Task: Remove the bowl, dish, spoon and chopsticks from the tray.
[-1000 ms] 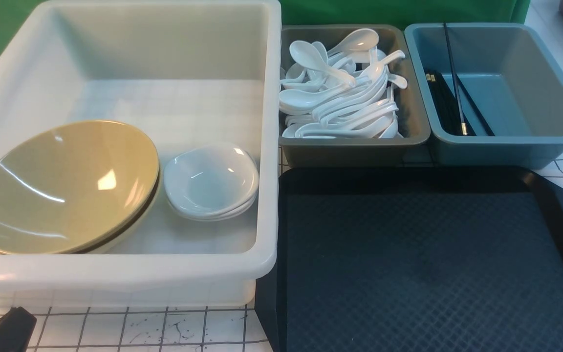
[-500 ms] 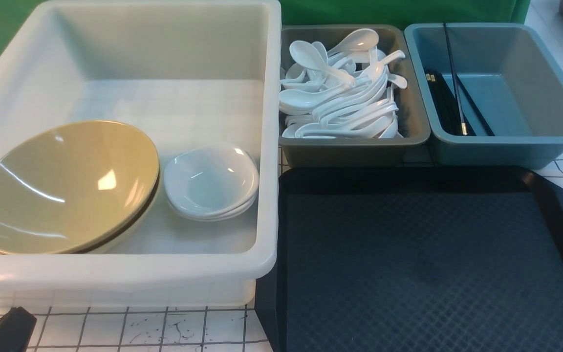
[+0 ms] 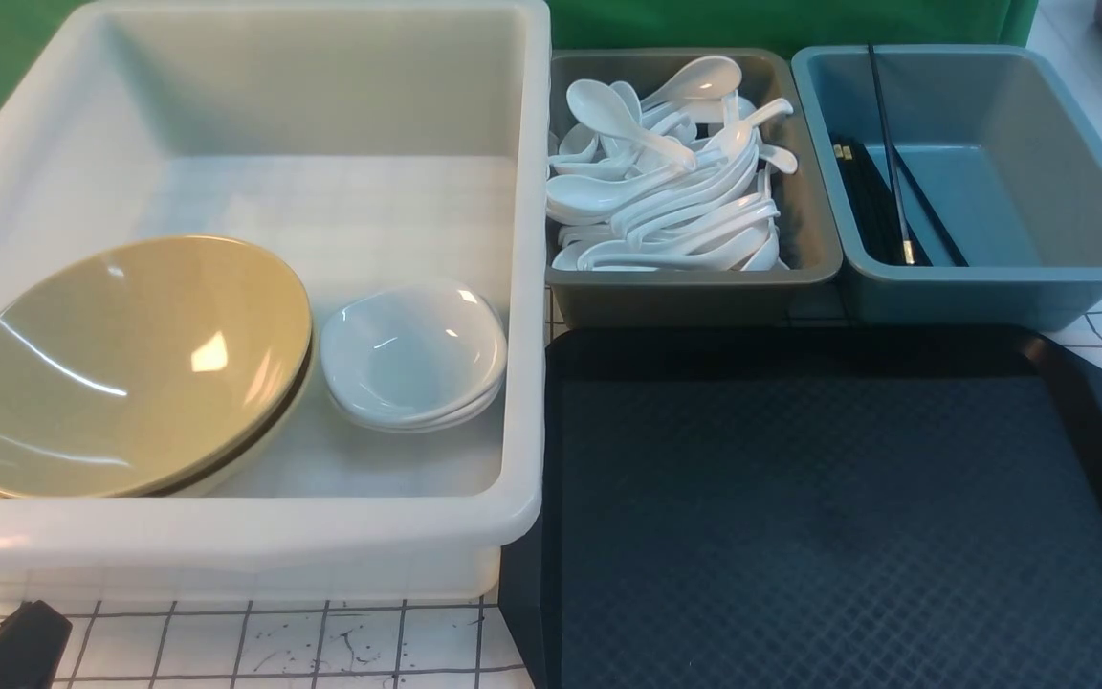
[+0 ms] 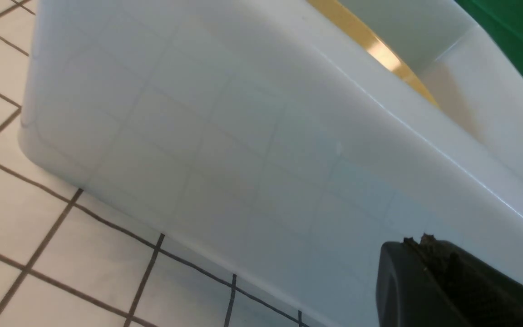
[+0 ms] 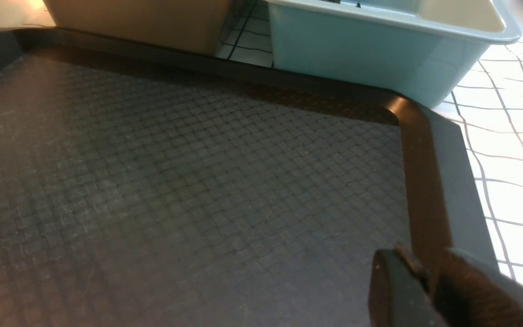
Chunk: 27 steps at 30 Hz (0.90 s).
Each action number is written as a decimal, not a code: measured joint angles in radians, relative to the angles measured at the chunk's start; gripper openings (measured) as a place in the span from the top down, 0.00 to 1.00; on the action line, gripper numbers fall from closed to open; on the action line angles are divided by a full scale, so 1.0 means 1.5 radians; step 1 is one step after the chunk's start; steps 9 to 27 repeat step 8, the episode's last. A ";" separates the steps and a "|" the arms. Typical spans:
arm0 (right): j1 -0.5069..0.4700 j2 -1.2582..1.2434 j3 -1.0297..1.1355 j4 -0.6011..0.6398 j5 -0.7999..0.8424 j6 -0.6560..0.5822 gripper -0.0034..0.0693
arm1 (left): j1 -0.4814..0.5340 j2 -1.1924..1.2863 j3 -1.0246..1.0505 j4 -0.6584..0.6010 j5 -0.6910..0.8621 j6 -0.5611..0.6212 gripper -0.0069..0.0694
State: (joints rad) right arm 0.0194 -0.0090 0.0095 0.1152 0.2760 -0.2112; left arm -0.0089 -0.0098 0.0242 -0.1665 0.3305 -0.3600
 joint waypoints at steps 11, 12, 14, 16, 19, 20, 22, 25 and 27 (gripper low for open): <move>0.000 0.000 0.000 0.000 0.000 0.000 0.74 | 0.000 0.000 0.000 0.000 0.000 0.000 0.91; 0.000 0.000 0.000 0.000 0.000 0.000 0.74 | 0.000 0.000 0.000 0.000 0.000 0.000 0.91; 0.000 0.000 0.000 0.000 0.000 0.000 0.74 | 0.000 0.000 0.000 0.000 0.000 0.000 0.91; 0.000 0.000 0.000 0.000 0.000 0.000 0.74 | 0.000 0.000 0.000 0.000 0.000 0.000 0.91; 0.000 0.000 0.000 0.000 0.000 0.000 0.74 | 0.000 0.000 0.000 0.000 0.000 0.000 0.91; 0.000 0.000 0.000 0.000 0.000 0.000 0.74 | 0.000 0.000 0.000 0.000 0.000 0.000 0.91; 0.000 0.000 0.000 0.000 0.000 0.000 0.74 | 0.000 0.000 0.000 0.000 0.000 0.000 0.91; 0.000 0.000 0.000 0.000 0.000 0.000 0.74 | 0.000 0.000 0.000 0.000 0.000 0.000 0.91; 0.000 0.000 0.000 0.000 0.000 0.000 0.74 | 0.000 0.000 0.000 0.000 0.000 0.000 0.91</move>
